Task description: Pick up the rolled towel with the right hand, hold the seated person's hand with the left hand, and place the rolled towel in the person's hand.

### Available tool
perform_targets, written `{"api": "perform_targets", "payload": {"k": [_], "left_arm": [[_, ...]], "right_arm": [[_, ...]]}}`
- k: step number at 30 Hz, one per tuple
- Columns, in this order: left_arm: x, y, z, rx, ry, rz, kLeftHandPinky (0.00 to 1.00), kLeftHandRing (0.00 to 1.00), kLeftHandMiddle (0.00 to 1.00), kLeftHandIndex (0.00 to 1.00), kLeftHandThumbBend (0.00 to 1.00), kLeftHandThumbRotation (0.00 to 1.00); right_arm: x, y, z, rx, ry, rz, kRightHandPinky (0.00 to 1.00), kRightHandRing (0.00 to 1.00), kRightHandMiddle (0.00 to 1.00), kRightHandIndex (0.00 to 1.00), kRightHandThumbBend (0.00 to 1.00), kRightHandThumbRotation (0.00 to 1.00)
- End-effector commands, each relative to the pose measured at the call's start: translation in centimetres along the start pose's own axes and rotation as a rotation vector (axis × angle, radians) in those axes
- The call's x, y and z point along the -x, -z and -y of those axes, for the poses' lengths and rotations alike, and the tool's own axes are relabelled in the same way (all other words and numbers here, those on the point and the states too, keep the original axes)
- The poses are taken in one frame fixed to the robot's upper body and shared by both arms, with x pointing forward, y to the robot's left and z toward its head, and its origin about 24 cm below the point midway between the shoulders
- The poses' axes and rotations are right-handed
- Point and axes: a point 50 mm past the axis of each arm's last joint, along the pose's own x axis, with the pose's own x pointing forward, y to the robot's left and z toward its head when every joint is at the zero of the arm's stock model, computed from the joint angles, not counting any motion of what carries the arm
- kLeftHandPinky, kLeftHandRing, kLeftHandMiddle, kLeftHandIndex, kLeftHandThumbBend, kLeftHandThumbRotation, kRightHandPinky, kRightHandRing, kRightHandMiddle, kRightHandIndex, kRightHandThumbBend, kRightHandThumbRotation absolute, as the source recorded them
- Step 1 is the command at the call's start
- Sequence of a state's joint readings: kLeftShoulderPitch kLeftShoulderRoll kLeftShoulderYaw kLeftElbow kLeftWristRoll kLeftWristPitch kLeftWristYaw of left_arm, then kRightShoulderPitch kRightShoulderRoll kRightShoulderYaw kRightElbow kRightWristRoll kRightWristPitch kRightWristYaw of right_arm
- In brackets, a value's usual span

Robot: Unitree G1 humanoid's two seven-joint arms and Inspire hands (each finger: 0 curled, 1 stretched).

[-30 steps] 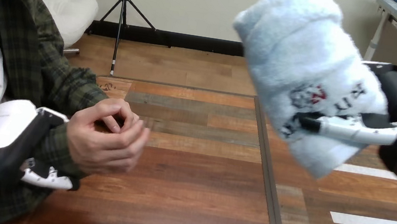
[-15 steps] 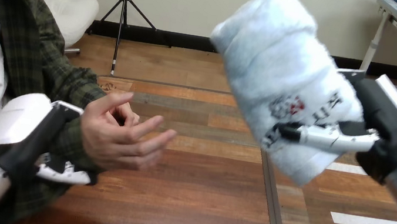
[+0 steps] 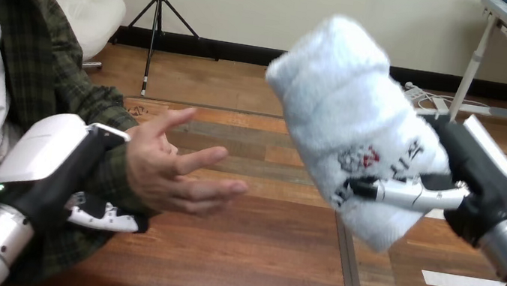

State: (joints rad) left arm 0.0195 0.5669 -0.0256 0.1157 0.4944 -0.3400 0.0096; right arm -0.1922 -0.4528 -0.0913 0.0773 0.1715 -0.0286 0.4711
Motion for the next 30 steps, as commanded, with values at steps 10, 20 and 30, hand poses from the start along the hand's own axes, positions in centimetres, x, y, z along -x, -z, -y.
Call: {"api": "perform_targets", "payload": {"k": [10,20,30], "left_arm": [[-1.5,-3.3,0.1,0.042,-0.005,0.137,0.25,0.30,0.38,0.39,0.85,0.00],[-1.7,-3.9,0.3,0.055,-0.004,0.146,0.25,0.31,0.38,0.40,0.86,0.00],[-1.8,-4.2,0.6,0.070,-0.013,0.162,0.25,0.31,0.38,0.39,0.87,0.00]], "right_arm": [[-2.5,-0.6,-0.6,0.057,-0.016,0.121,0.08,0.13,0.21,0.27,0.74,0.00],[-2.8,0.1,-1.5,0.063,-0.037,0.110,0.10,0.15,0.22,0.27,0.76,0.00],[-3.2,0.5,-2.8,0.071,-0.073,0.117,0.10,0.15,0.21,0.26,0.76,0.00]]}}
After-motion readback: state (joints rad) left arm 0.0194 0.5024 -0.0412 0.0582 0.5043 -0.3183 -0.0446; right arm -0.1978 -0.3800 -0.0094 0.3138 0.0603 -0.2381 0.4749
